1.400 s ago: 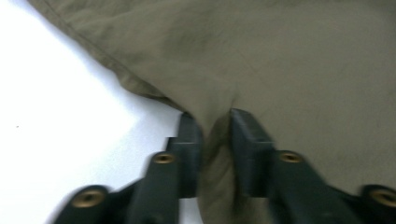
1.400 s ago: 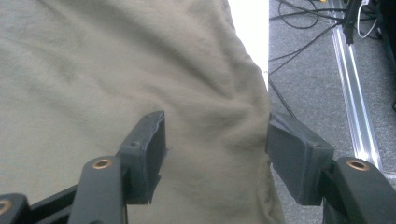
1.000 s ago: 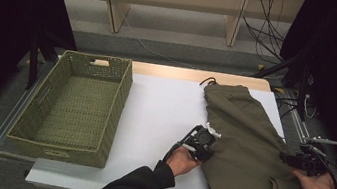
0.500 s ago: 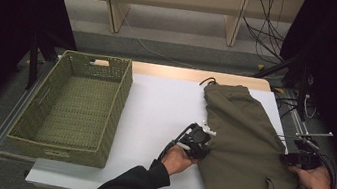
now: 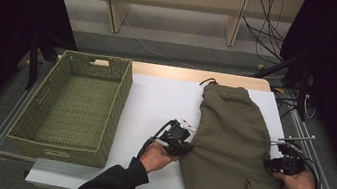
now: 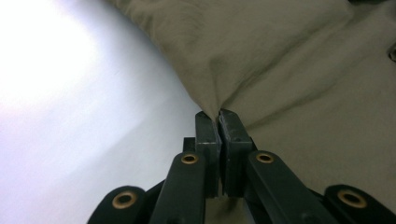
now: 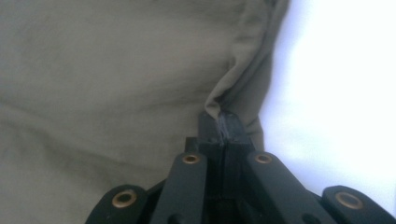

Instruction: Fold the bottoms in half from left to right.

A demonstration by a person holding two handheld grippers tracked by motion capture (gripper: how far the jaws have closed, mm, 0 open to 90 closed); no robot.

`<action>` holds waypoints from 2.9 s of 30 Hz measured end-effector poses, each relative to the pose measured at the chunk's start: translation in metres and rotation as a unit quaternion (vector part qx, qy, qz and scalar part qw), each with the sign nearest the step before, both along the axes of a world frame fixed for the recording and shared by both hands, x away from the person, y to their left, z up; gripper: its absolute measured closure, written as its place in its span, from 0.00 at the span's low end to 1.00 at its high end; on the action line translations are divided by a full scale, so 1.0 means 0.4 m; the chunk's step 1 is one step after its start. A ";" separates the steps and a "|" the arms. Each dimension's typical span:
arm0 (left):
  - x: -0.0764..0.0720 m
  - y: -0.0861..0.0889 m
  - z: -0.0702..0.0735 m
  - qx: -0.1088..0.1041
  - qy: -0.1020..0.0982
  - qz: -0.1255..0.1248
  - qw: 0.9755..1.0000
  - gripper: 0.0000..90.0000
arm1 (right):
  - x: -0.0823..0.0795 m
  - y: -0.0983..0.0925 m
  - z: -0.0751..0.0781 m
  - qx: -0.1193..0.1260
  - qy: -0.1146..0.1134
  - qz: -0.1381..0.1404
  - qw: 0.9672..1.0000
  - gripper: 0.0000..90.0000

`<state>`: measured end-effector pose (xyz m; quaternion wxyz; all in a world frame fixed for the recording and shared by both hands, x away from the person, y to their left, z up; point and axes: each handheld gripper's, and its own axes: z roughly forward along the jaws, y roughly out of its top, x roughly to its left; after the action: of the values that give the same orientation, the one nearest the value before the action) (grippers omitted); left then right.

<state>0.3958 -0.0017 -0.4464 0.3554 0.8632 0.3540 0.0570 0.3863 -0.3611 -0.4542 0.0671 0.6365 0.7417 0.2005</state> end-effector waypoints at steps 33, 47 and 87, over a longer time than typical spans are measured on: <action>-0.044 0.195 -0.001 -0.001 0.021 0.012 1.000 0.97 | 0.072 0.171 0.076 0.000 -0.109 0.058 0.992 0.68; -0.067 0.175 -0.001 -0.007 0.023 -0.005 1.000 0.95 | 0.112 0.155 0.060 -0.042 -0.077 0.037 0.995 0.99; 0.108 0.074 -0.051 -0.003 0.061 0.066 0.996 0.42 | 0.141 0.111 -0.005 -0.016 -0.052 0.013 0.998 0.51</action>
<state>0.4390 0.0278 -0.4666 0.3310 0.8388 0.4313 0.0270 0.4426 -0.3168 -0.4561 0.1132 0.6147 0.7484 0.2218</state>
